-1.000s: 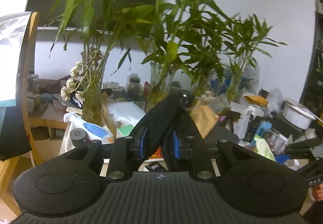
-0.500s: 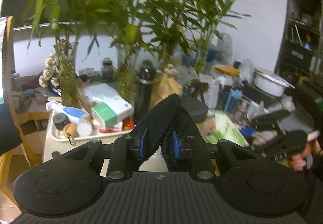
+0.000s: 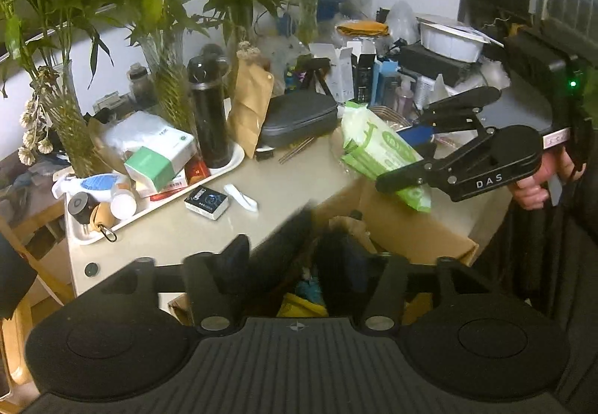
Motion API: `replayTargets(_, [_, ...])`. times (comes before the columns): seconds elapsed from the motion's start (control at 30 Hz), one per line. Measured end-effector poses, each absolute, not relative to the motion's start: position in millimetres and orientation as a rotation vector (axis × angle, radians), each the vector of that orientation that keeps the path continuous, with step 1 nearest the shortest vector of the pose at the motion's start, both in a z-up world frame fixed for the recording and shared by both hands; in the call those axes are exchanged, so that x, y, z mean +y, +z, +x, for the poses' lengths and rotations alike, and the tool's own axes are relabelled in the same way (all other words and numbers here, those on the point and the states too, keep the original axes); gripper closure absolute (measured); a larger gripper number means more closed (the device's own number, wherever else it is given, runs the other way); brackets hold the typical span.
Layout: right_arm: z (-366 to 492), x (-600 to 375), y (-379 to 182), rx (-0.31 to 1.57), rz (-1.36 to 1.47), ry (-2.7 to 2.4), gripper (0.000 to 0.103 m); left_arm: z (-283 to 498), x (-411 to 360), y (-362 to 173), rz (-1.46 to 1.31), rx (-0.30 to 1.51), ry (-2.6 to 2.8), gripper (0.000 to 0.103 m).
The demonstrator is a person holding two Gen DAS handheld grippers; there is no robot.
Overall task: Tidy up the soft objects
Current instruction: 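Carry the earmuff and wipes packet over the box and open both grippers, then move both grippers back to the table toward the white strap and black tissue pack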
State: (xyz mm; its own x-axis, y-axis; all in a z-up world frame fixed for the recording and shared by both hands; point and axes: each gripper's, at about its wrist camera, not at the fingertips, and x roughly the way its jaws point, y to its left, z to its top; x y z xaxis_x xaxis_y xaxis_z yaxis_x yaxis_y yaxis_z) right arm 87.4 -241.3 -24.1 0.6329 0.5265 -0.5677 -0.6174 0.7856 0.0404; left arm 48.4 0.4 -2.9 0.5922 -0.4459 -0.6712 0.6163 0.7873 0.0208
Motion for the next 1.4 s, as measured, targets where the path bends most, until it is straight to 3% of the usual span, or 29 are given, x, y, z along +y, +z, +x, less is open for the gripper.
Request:
replayTargets(0.13, [83.9, -239.3, -24.6, 0.598, -0.171, 0.664, 0.051, 42.1, 7.7, -0.7, 0.22, 0.667, -0.624, 0.035])
replayTargets(0.67, [79.7, -248.0, -36.5, 0.689, -0.141, 0.658, 0.051, 25.9, 18.7, -8.2, 0.229, 0.606, -0.531, 0.035])
replayTargets(0.7, [81.4, -247.8, -38.0, 0.714, -0.123, 0.666, 0.049, 26.7, 18.9, -8.4, 0.228, 0.607, -0.526, 0.035])
replayTargets(0.77, [84.2, -246.3, -43.2, 0.776, -0.089, 0.702, 0.035, 27.8, 20.0, -8.2, 0.218, 0.607, -0.523, 0.035])
replayTargets(0.83, [80.7, -242.5, -42.0, 0.764, -0.105, 0.724, 0.004, 27.4, 21.5, -8.9, 0.21, 0.605, -0.519, 0.035])
replayTargets(0.87, [76.9, -240.4, -39.3, 0.732, -0.128, 0.719, 0.001, 28.0, 21.8, -8.5, 0.207, 0.603, -0.516, 0.035])
replayTargets(1.4, [88.9, -240.6, -42.0, 0.699, -0.176, 0.527, 0.0, 34.5, 33.3, -20.1, 0.181, 0.613, -0.456, 0.035])
